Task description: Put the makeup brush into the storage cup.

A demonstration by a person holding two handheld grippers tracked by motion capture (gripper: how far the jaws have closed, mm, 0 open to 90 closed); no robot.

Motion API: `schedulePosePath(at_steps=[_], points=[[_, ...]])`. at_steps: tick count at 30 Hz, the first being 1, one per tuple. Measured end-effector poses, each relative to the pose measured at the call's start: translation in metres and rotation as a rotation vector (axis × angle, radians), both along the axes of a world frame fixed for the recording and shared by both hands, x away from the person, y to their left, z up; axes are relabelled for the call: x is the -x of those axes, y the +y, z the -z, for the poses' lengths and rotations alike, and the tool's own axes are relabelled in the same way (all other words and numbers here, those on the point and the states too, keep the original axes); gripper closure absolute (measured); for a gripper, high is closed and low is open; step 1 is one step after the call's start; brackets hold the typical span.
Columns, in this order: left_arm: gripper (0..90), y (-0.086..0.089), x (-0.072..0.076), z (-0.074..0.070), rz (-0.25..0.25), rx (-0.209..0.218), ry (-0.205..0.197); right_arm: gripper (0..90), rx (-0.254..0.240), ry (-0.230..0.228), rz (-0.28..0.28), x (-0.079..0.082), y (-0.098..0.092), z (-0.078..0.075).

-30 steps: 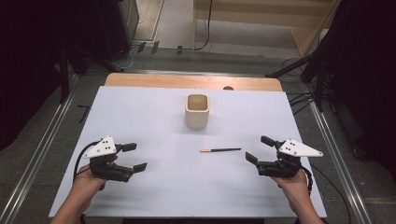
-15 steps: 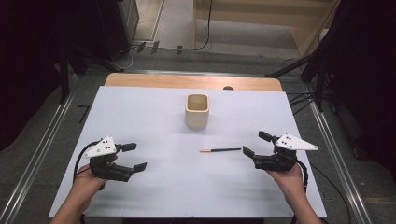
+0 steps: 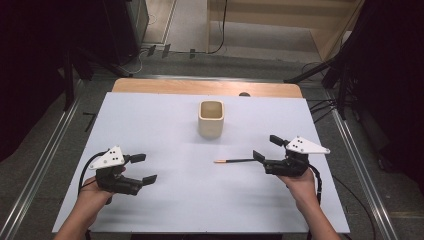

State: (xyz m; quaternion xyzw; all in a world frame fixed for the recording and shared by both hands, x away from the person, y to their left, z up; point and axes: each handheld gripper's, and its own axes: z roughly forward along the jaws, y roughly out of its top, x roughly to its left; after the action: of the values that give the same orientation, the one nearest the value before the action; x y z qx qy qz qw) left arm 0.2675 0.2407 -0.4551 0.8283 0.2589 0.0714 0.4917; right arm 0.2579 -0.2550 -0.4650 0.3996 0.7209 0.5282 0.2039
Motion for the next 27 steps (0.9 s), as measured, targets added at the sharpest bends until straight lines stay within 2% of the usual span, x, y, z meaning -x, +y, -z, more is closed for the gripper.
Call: schedulePosePath(at_steps=[19, 27], points=[[16.8, 0.000, 0.000, 0.000, 0.002, -0.002, 0.002, 15.7, -0.016, -0.010, 0.017, -0.022, 0.014, 0.003], [16.8, 0.000, -0.001, 0.000, 0.001, -0.003, 0.001, 15.9, -0.006, -0.032, 0.028, -0.034, 0.023, -0.001]])
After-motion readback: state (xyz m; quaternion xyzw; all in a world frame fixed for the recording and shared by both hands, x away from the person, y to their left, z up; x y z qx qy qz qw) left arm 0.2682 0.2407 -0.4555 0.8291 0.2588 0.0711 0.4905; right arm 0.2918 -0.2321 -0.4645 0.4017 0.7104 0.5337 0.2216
